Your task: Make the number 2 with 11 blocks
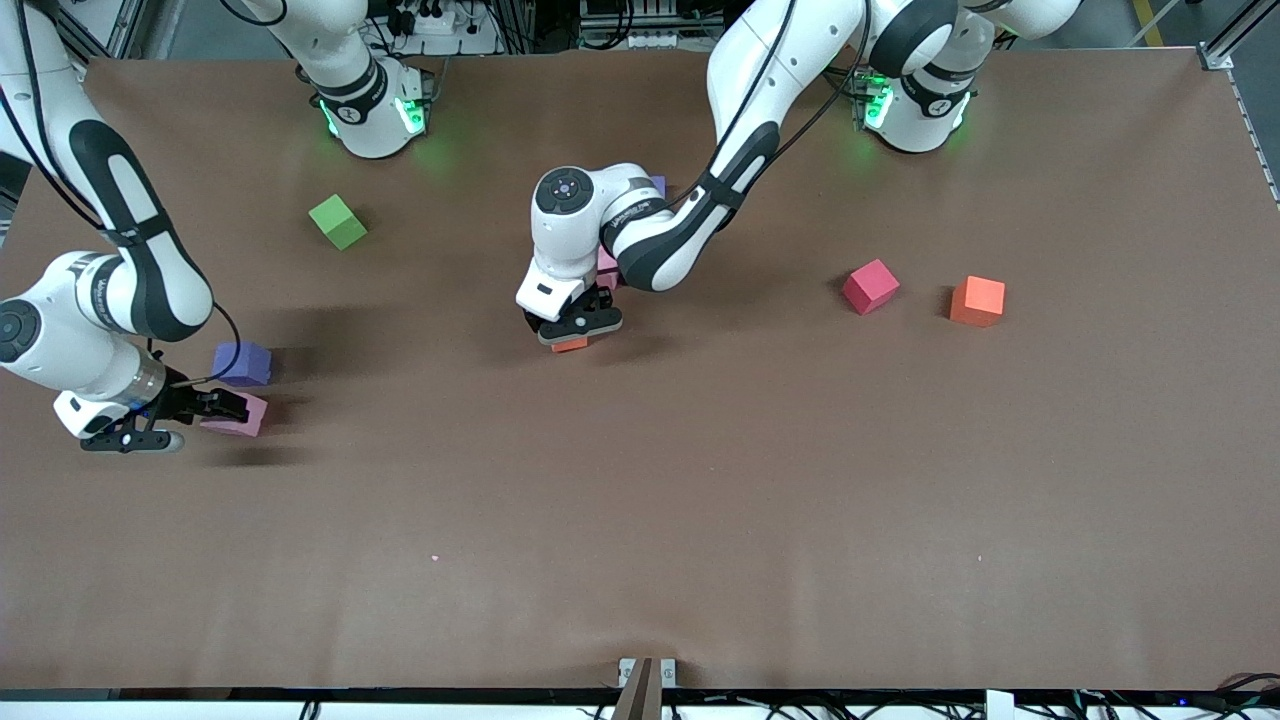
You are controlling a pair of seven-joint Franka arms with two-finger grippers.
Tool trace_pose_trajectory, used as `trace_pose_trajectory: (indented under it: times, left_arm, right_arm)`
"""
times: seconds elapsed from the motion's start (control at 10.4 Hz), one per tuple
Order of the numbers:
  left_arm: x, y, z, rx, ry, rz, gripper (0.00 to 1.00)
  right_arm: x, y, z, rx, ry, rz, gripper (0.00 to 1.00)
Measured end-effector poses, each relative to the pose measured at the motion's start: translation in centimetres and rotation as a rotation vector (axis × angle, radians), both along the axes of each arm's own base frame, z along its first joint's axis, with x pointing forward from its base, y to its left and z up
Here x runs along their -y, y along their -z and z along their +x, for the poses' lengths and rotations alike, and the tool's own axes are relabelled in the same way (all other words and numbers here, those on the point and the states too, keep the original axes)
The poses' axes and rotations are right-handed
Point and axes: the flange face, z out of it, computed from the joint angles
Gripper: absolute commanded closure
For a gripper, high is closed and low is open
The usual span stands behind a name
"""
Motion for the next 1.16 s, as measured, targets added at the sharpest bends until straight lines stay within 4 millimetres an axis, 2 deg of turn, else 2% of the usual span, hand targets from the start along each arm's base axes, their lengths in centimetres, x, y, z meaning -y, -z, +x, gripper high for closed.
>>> trace_pose_trajectory:
  times: [0.1,0.19,0.29,0.39,0.48,0.68,0.77,0.97,1.06,1.16]
  left_arm:
    - [0.0,0.1,-0.1,-0.001,0.001,0.001,0.0]
    - [0.1,0.1,-0.1,0.0,0.002,0.0,0.0]
    - [0.2,-0.1,-0.1,0.003,0.002,-0.005,0.0]
    - [0.3,-0.5,0.1,0.008,0.0,-0.012,0.0]
    - [0.4,-1.2,0.4,0.015,-0.004,-0.021,0.0]
    - [-0.2,-4.1,2.1,0.019,-0.065,-0.041,0.0]
    - [-1.5,-6.0,3.8,0.008,-0.104,-0.039,0.0]
    - [-5.5,-9.4,7.3,-0.041,-0.186,0.019,0.0]
    - [-7.6,-10.2,8.6,-0.073,-0.222,0.051,0.0]
    - [-9.9,-10.2,9.2,-0.104,-0.248,0.08,0.0]
  right_arm:
    - [-0.1,0.3,0.0,0.013,0.0,0.0,0.16]
    - [-0.3,0.8,-0.2,0.029,-0.002,0.001,0.31]
    - [-0.6,1.6,-0.5,0.039,-0.005,0.004,0.66]
    - [-0.9,2.2,-0.7,0.04,-0.021,0.007,0.91]
    - [-1.0,2.4,-0.7,0.041,-0.045,0.006,1.0]
    - [-2.0,2.3,-0.5,0.039,-0.094,0.006,1.0]
    - [-4.0,2.2,-0.1,0.029,-0.129,0.008,1.0]
    - [-9.9,1.3,1.1,0.025,-0.17,0.011,1.0]
    - [-13.2,0.7,1.4,0.018,-0.152,0.017,1.0]
    - [-16.8,0.2,1.4,-0.002,-0.111,0.028,1.0]
